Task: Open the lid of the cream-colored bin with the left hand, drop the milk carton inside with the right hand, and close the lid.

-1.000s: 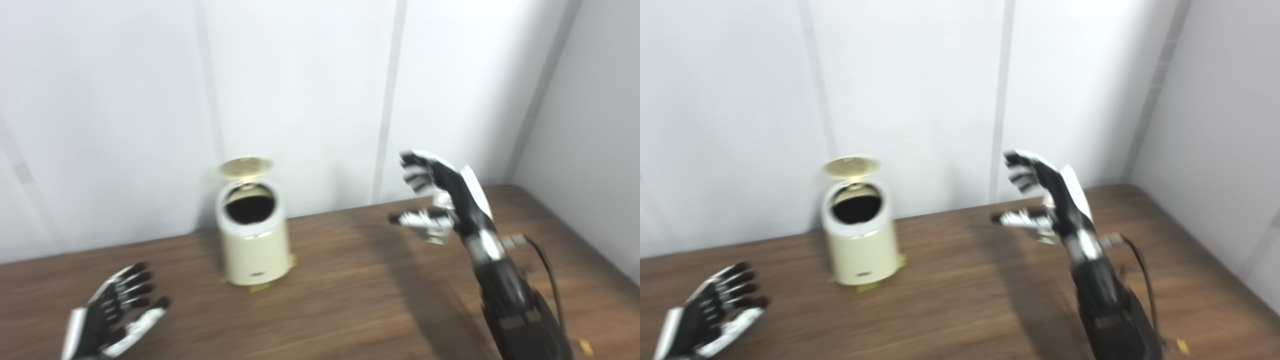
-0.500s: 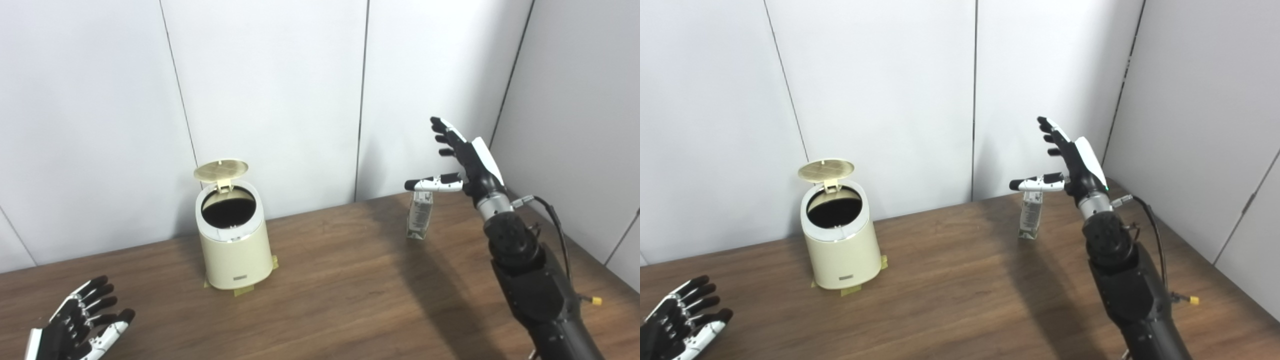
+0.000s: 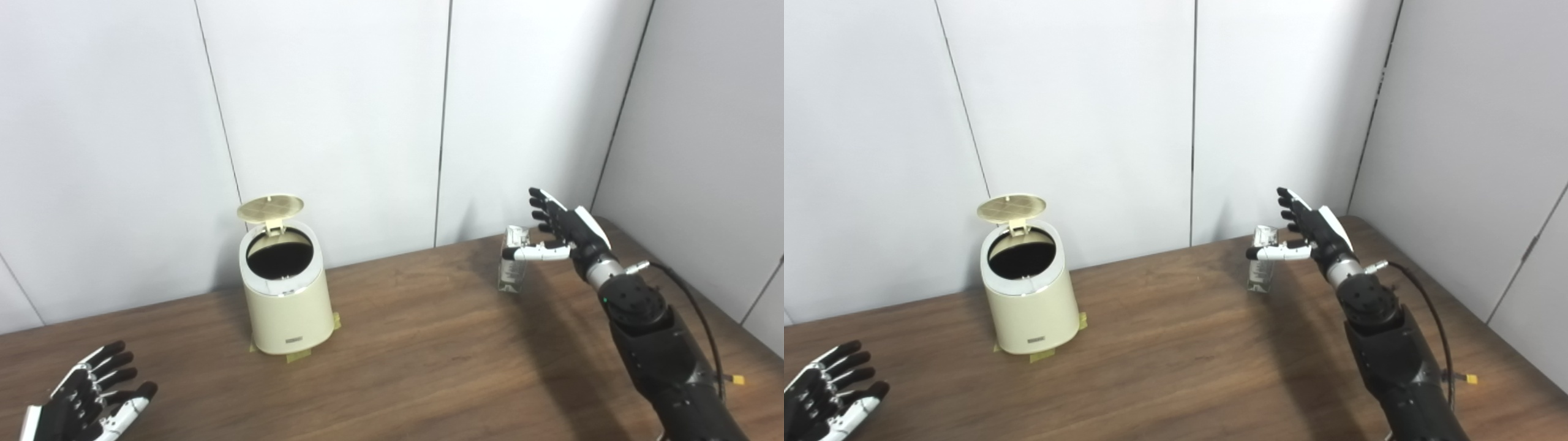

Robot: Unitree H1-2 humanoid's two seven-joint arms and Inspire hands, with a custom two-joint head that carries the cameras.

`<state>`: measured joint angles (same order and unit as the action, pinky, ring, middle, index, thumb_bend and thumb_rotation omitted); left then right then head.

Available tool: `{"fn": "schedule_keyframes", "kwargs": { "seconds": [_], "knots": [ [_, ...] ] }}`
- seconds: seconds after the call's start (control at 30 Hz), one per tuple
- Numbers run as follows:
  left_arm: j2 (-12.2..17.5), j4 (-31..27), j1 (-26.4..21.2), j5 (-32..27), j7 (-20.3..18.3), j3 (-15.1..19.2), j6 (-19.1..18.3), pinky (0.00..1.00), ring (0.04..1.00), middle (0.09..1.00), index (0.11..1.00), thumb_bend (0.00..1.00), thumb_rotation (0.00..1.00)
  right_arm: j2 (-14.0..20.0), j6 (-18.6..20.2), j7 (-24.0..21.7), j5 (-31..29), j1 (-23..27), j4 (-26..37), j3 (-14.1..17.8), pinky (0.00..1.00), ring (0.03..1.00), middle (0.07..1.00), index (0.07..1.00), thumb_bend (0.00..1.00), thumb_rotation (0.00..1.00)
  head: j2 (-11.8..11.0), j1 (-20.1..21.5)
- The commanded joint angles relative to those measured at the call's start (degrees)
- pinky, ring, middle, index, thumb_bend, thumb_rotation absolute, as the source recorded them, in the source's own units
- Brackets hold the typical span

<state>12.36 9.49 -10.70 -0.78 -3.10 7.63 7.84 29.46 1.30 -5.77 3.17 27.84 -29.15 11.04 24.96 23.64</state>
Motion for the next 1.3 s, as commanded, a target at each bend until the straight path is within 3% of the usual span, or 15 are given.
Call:
{"fn": "schedule_keyframes", "kwargs": {
  "seconds": [0.0,0.1,0.23,0.37,0.6,0.83,0.87,0.97,1.03,1.13,1.27],
  "knots": [
    [1.3,-2.6,-1.3,-0.6,-0.3,0.2,0.8,0.59,0.713,0.762,0.777,0.68,0.15,1.9,-4.3,-1.6,-2.0,3.2,-0.2,0.1,0.89,0.933,0.967,0.981,0.89,0.16,0.2,0.1],
    [1.3,-3.2,-1.2,-0.7,-0.4,0.2,0.4,0.58,0.71,0.756,0.771,0.69,0.15,1.5,-6.0,-2.5,-3.0,3.5,-2.7,-0.2,0.9,0.949,0.977,0.984,0.87,0.14,0.2,0.0],
    [1.7,-3.7,-1.1,-0.1,-0.3,-0.1,0.2,0.56,0.696,0.753,0.774,0.68,0.15,1.4,-7.3,-3.3,-3.5,3.8,-5.8,-0.9,0.91,0.961,0.991,0.996,0.96,0.23,0.4,-0.3],
    [1.8,-5.0,-0.7,0.2,-0.1,-0.3,-1.3,0.57,0.692,0.754,0.776,0.67,0.15,1.0,-8.1,-2.0,-2.3,4.4,-8.7,-1.9,0.86,0.932,0.972,0.968,0.93,0.22,0.5,-0.7],
    [1.7,-6.4,0.0,-0.3,-0.4,-0.7,-1.5,0.59,0.709,0.764,0.781,0.63,0.07,-0.7,-10.9,2.8,-1.7,6.3,-14.4,-1.5,0.84,0.869,0.892,0.903,0.86,0.14,1.0,-1.0],
    [2.1,-7.1,0.5,0.1,-0.4,-1.0,-1.5,0.57,0.707,0.769,0.789,0.61,0.04,-1.9,-13.1,6.8,-2.9,8.2,-18.1,-0.5,0.76,0.794,0.818,0.827,0.8,0.05,1.6,-1.5],
    [2.1,-7.0,0.6,0.2,-0.4,-1.0,-1.5,0.58,0.703,0.765,0.788,0.61,0.04,-2.3,-13.1,7.4,-3.7,8.6,-18.6,0.2,0.72,0.751,0.792,0.804,0.79,0.02,1.6,-1.5],
    [2.2,-7.0,0.6,0.5,-0.2,-1.0,-1.6,0.56,0.689,0.76,0.783,0.62,0.05,-3.4,-14.0,13.8,-1.5,10.1,-21.4,0.2,0.59,0.619,0.668,0.698,0.72,0.0,1.7,-1.7],
    [2.2,-7.3,0.7,0.7,-0.2,-1.1,-1.7,0.56,0.684,0.761,0.782,0.61,0.05,-3.7,-16.0,19.7,1.6,11.7,-25.4,-1.0,0.45,0.455,0.531,0.572,0.56,0.0,1.8,-1.8],
    [2.1,-7.6,0.8,0.9,-0.1,-1.0,-2.0,0.56,0.688,0.758,0.779,0.6,0.05,-4.5,-17.1,26.0,4.2,13.6,-29.6,-2.7,0.37,0.408,0.499,0.516,0.52,0.0,2.2,-1.8],
    [1.9,-7.7,0.7,1.3,-0.1,-1.2,-2.1,0.55,0.683,0.756,0.781,0.59,0.04,-5.7,-17.2,30.1,6.2,13.9,-30.0,-4.6,0.34,0.383,0.475,0.542,0.51,0.0,2.3,-1.9]
  ]
}}
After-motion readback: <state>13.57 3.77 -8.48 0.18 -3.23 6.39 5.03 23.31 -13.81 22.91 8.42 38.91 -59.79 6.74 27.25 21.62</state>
